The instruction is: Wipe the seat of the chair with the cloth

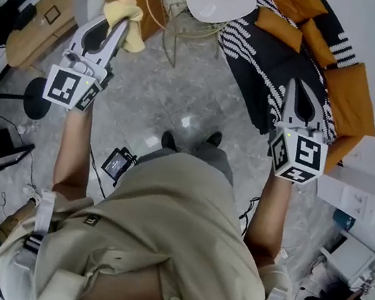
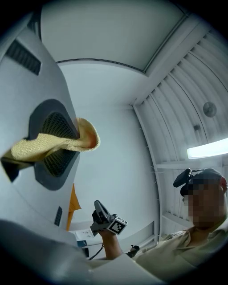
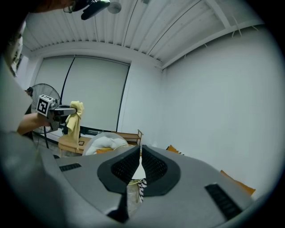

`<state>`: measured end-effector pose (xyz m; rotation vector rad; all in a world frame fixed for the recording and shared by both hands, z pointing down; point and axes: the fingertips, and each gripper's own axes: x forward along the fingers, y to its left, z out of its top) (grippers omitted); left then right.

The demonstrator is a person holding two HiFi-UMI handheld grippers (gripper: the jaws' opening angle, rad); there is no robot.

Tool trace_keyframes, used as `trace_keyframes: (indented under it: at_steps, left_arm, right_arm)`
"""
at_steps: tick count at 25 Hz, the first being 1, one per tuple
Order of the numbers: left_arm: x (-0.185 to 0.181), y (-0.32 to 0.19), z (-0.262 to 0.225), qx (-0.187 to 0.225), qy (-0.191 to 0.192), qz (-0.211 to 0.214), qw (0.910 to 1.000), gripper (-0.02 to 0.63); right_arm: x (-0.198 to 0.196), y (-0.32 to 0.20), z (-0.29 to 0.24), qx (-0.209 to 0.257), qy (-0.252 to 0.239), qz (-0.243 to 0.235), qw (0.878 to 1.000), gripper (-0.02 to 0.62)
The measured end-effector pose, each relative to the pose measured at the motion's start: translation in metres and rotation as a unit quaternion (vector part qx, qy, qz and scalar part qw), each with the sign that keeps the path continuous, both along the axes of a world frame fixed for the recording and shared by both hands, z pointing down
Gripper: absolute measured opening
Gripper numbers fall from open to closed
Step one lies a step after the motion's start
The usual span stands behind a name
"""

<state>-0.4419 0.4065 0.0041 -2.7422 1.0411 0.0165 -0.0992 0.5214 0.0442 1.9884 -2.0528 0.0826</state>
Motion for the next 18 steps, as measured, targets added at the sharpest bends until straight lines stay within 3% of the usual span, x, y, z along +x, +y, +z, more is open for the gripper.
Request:
trace_keyframes:
  at_steps: [7,18]
  left_arm:
    - [0.015,-0.023,0.014,-0.014,-0.008,-0.008,0.9998,0.078]
    - [0.071,-0.099,0.018,-0.024,-0.033,-0.039,0.9984,0.078]
  right_arm:
    - [0.017,-0.018,0.017,-0.011,-0.004,-0.002,1.0,0.028]
    - [0.069,-0.125,0.036,-0.015,-0.03,-0.04,0.999,0.028]
